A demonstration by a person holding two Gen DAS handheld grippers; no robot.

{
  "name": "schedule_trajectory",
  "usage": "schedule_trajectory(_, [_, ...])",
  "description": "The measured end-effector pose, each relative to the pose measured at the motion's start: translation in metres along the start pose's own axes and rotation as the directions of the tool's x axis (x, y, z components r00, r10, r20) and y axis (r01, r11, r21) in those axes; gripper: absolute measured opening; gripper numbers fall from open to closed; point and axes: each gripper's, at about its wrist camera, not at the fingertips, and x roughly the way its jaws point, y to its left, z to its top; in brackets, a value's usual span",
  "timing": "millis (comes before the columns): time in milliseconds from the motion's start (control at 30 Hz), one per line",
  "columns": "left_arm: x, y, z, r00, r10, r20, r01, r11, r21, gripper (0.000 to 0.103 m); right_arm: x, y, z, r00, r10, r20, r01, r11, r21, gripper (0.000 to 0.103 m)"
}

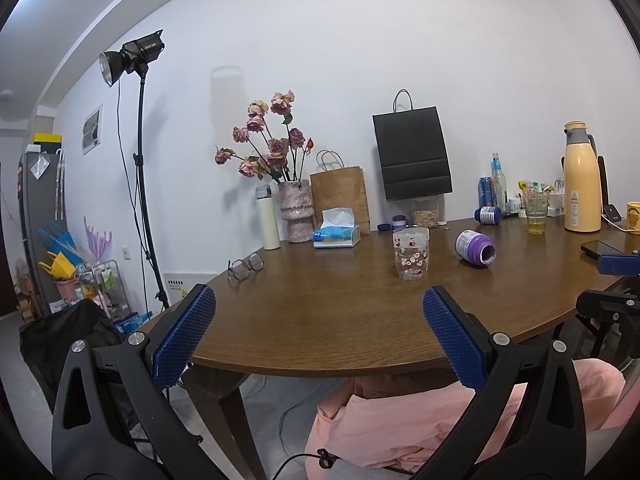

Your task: Flip cup upright

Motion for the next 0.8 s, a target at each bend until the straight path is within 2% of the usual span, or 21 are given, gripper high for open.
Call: schedule_trajectory(800, [0.0003,0.0004,-0.0025,1.000,0.003,-0.001,-0.003,1.000,0.000,0.103,0.0025,0.0020,-0.0011,1.000,0.003,-0.003,-0.003,1.000,0.007,0.083])
